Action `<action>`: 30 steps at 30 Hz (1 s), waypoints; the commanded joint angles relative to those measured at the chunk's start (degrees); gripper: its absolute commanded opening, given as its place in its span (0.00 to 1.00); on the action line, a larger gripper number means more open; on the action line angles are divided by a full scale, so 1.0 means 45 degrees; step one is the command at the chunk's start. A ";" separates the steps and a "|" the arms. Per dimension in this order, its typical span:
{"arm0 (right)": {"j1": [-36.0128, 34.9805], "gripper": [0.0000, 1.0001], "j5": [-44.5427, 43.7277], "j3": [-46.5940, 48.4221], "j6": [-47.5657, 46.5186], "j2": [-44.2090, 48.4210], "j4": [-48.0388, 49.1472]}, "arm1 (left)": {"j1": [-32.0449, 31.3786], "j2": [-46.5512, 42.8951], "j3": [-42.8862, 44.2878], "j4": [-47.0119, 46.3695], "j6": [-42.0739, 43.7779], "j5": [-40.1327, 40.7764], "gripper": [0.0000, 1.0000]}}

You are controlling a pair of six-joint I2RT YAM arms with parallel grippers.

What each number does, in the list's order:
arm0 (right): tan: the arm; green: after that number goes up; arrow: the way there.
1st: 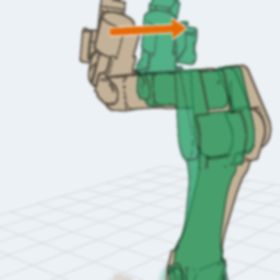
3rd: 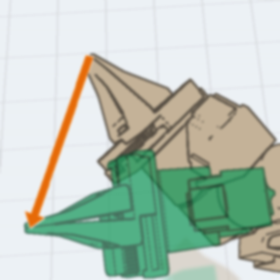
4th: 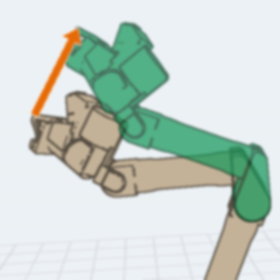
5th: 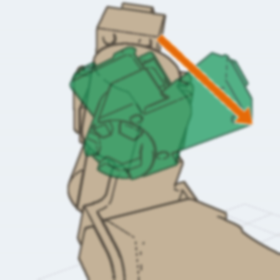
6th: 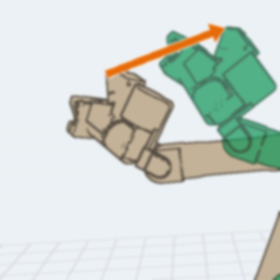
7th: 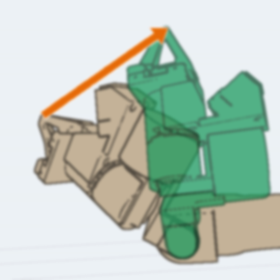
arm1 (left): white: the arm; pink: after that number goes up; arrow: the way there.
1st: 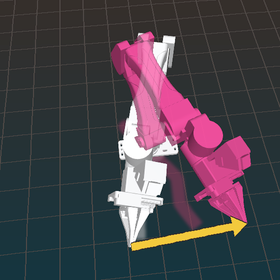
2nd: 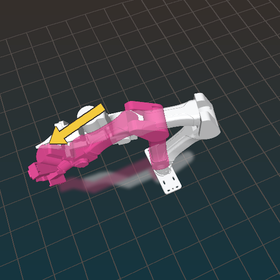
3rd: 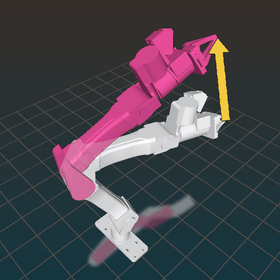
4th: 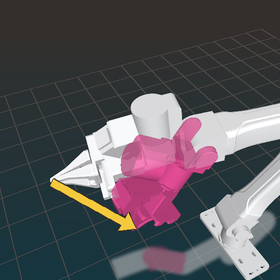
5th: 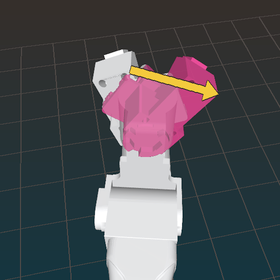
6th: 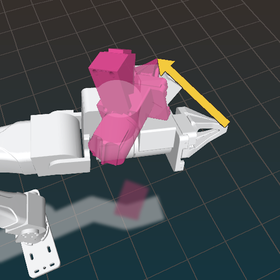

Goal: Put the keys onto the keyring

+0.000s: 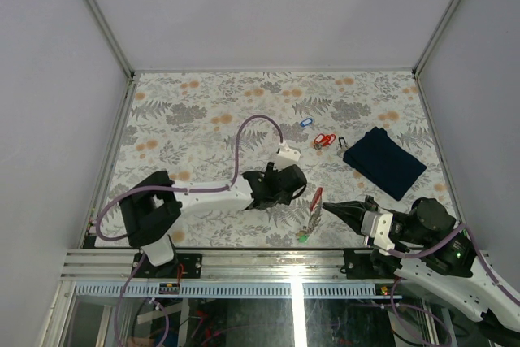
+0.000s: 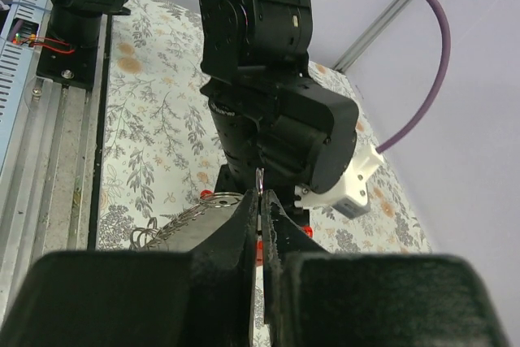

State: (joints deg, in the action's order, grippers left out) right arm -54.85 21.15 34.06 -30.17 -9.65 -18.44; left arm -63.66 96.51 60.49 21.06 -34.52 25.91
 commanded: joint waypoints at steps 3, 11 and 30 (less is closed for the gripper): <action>-0.0044 0.00 0.0164 0.0417 0.0322 -0.0043 0.0832 | 0.0243 0.1141 0.0625 -0.0264 0.1295 -0.0186 0.40; -0.0041 0.00 0.0193 0.0331 0.0351 -0.0043 0.0878 | 0.0271 0.1722 0.0968 0.0385 0.1935 0.0185 0.38; -0.0039 0.00 0.0298 0.0153 0.0370 -0.0102 0.1029 | 0.0340 0.1744 0.0776 0.0935 0.2190 0.0214 0.26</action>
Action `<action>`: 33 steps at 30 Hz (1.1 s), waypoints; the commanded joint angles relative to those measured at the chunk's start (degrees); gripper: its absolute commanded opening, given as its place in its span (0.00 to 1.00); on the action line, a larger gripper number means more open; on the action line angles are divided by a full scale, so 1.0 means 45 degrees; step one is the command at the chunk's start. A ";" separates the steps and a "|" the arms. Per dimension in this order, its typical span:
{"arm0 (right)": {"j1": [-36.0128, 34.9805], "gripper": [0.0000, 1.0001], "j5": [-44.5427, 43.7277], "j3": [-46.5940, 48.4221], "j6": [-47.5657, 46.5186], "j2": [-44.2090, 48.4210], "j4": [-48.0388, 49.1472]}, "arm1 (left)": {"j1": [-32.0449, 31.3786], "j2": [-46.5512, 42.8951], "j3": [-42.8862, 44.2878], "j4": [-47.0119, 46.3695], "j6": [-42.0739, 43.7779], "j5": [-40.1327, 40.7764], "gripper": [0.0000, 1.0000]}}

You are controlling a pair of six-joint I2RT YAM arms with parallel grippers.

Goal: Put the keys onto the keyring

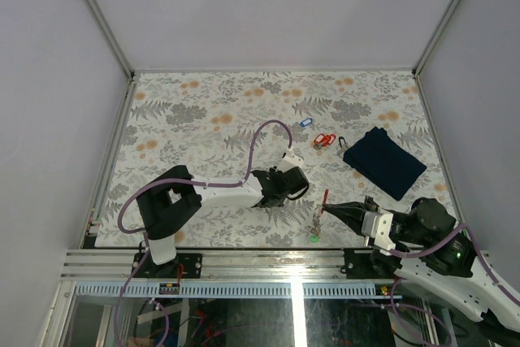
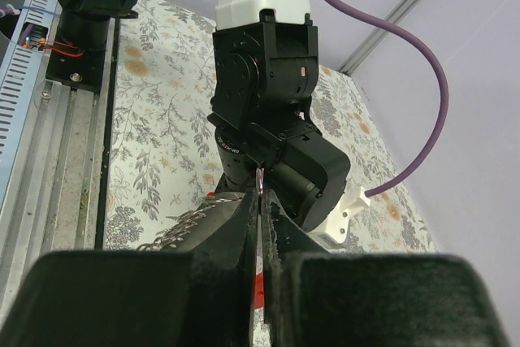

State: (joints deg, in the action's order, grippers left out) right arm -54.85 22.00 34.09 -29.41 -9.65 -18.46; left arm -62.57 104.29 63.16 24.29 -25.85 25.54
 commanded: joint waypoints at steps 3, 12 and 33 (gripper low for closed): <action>-0.0043 0.00 0.0150 0.0140 0.0192 -0.0157 0.1066 | 0.0104 0.0085 0.0203 0.0226 0.0342 0.0293 0.23; -0.0038 0.00 0.0247 0.0237 0.0240 -0.0204 0.1020 | 0.0108 0.0234 0.0177 0.0338 0.0453 0.0413 0.21; -0.0040 0.00 0.0238 0.0419 0.0420 -0.0381 0.0863 | 0.0307 -0.0628 -0.0392 -0.0521 0.0944 0.0214 0.00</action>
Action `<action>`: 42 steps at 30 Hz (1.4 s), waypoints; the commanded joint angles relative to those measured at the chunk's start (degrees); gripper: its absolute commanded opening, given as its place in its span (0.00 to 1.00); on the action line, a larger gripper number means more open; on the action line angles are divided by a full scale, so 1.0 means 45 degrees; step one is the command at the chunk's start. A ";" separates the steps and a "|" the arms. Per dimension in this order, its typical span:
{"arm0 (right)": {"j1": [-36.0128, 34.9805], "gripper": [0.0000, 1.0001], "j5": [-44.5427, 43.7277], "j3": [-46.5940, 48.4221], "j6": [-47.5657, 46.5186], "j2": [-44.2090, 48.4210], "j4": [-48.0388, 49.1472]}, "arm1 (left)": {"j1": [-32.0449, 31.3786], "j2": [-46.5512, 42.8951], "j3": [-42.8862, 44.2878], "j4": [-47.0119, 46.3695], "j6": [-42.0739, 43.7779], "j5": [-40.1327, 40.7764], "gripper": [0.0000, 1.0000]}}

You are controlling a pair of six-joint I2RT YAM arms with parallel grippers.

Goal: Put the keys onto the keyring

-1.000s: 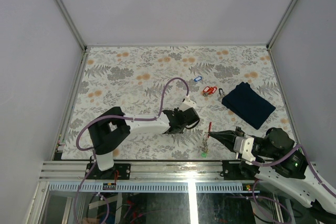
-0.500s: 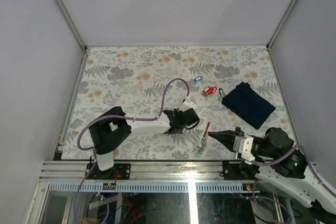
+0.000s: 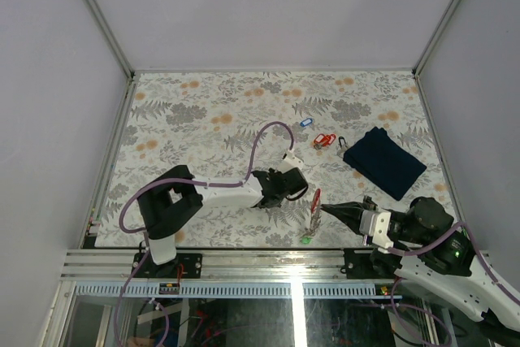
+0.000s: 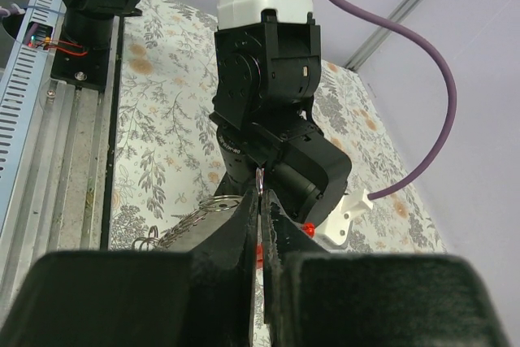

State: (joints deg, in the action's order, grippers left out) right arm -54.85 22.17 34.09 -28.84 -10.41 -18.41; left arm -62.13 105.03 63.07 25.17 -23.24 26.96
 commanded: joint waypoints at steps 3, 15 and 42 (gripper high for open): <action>-0.0046 0.00 -0.0132 0.0575 0.0388 -0.0347 0.0852 | 0.0506 -0.1768 -0.0952 -0.1532 0.0676 -0.0941 0.00; -0.0039 0.00 -0.1624 0.1017 0.2659 -0.1421 0.2044 | 0.1117 -0.6518 -0.3329 -0.4050 0.1845 -0.3530 0.00; -0.0038 0.00 0.1113 0.0546 0.9322 -0.6211 1.0371 | 0.1150 -1.2980 -0.2197 -0.3494 0.5384 -0.7074 0.00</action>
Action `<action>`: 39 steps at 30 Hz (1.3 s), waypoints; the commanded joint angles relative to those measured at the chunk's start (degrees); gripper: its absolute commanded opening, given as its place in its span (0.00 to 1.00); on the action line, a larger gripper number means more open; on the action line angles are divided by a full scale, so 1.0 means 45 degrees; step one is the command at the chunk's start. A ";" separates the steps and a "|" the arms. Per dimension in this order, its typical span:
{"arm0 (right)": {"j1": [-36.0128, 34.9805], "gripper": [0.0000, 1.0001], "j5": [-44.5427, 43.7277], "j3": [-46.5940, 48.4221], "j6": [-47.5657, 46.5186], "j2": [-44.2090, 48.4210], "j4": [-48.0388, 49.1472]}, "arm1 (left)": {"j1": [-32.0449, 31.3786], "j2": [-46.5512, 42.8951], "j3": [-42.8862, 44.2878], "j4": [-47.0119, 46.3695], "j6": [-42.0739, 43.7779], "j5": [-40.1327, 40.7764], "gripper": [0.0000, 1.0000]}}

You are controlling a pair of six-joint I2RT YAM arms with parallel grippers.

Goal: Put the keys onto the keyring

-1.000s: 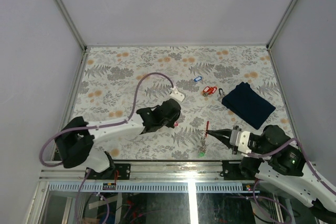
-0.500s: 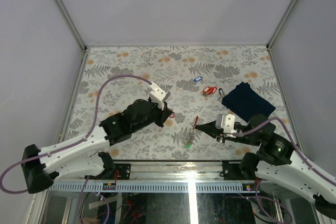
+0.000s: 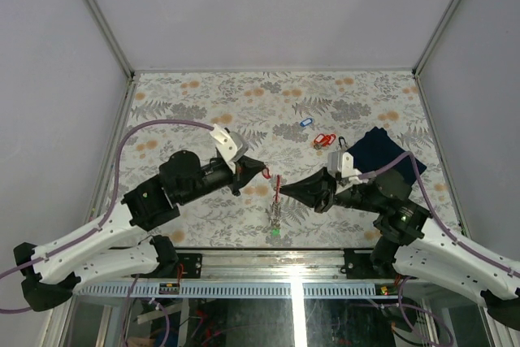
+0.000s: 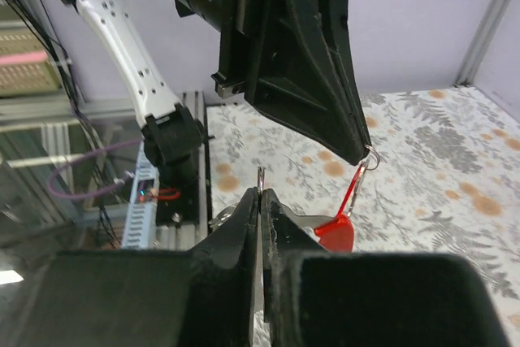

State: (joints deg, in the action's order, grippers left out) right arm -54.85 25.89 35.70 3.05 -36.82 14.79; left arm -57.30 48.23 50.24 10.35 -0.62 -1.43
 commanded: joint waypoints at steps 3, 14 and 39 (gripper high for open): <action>-0.0021 0.00 0.0233 0.0328 0.3284 -0.0632 0.3193 | 0.0088 -0.0724 0.0617 -0.0515 0.0459 -0.1156 0.00; -0.0023 0.00 0.1607 0.1321 0.2547 -0.0925 0.2319 | 0.0068 -0.1542 0.1303 -0.1181 0.1342 -0.2902 0.00; 0.2113 0.00 0.8084 0.2261 0.8774 -0.3866 1.1581 | 0.0075 -0.1163 0.3260 -0.0992 0.3003 -0.8230 0.00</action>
State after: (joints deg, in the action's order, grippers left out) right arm -45.98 60.10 43.22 36.03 -53.04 54.85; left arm -57.25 42.33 62.98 7.31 10.81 -34.50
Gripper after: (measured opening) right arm 0.021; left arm 0.003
